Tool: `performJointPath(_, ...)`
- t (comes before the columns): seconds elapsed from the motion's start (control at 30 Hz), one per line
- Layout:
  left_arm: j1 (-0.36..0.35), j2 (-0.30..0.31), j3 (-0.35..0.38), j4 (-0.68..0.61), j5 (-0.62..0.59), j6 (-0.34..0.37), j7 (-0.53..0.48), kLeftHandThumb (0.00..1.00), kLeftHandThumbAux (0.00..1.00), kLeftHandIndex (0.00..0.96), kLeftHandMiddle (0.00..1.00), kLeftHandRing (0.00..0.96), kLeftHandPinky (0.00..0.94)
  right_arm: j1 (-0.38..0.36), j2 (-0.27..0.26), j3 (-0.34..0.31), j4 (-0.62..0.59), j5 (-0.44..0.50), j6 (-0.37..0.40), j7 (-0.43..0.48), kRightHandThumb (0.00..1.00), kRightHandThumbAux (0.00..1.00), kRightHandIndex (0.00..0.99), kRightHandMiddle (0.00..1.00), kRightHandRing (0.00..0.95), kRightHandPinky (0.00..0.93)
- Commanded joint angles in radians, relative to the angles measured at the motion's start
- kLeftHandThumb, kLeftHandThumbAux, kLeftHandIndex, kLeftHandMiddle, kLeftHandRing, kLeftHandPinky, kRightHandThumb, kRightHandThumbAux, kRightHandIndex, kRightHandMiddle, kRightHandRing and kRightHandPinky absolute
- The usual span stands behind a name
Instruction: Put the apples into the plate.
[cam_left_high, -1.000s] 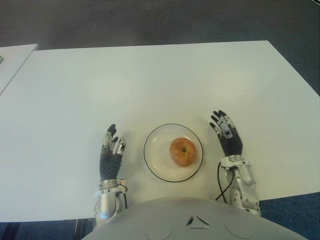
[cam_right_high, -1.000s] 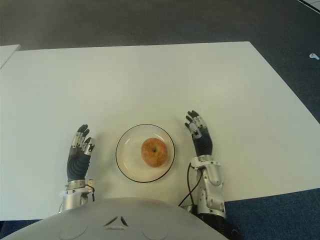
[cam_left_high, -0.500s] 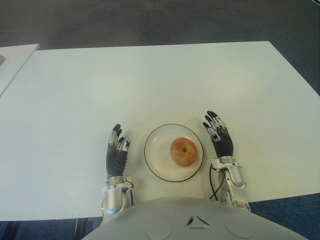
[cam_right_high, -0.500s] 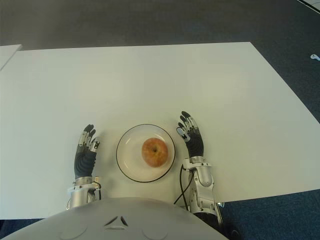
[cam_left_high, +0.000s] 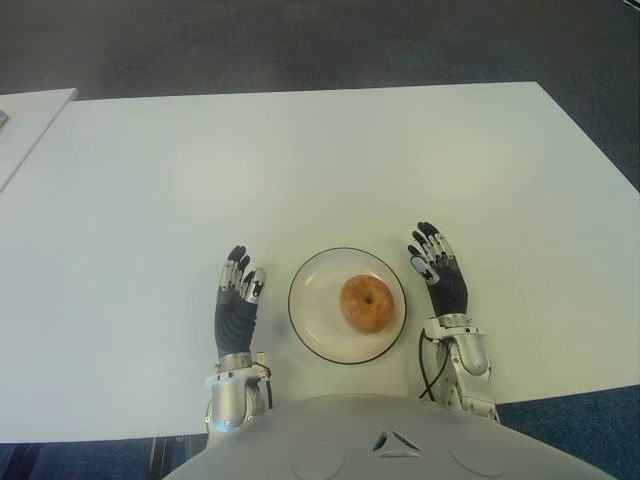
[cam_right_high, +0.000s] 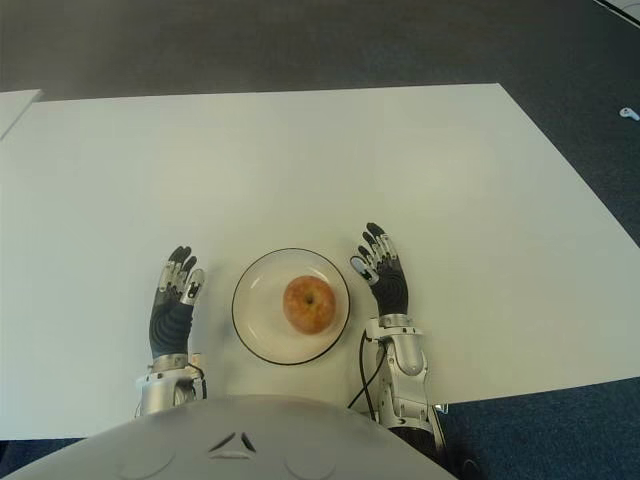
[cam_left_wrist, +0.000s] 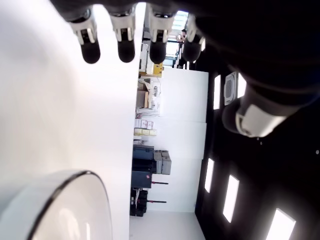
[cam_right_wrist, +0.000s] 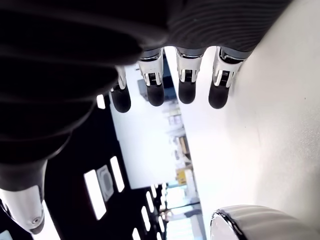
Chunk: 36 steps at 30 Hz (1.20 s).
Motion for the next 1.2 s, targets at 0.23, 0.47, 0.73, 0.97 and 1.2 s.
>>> performJointPath(0.23,-0.076,-0.082,-0.043,0.063,0.005,-0.015,0.015,0.047,0.513,0.000,0.000,0.000,0.000,-0.041,-0.015,-0.016,0.081,0.034,0.043,0.018,0.203,0.590,0.110,0.101,0.069,0.091)
performJointPath(0.47,-0.090,-0.096,-0.049,0.057,-0.041,-0.023,0.003,0.041,0.516,0.000,0.000,0.000,0.000,-0.110,-0.025,-0.036,0.125,0.067,0.059,0.042,0.219,0.599,0.108,0.110,0.069,0.087)
performJointPath(0.73,-0.075,-0.082,-0.061,0.063,-0.070,-0.042,-0.017,0.092,0.527,0.000,0.001,0.000,0.000,-0.171,-0.041,-0.040,0.191,0.054,0.048,0.054,0.205,0.585,0.093,0.121,0.074,0.069)
performJointPath(0.97,-0.094,-0.053,-0.057,0.128,-0.057,-0.139,-0.067,0.121,0.505,0.000,0.000,0.000,0.000,-0.201,-0.055,-0.042,0.234,0.046,0.044,0.066,0.194,0.582,0.072,0.100,0.048,0.039)
performJointPath(1.2,-0.106,-0.040,-0.032,0.150,-0.011,-0.219,-0.066,0.142,0.508,0.000,0.000,0.000,0.000,-0.220,-0.071,-0.031,0.247,0.031,0.057,0.078,0.182,0.568,0.059,0.071,0.023,0.021)
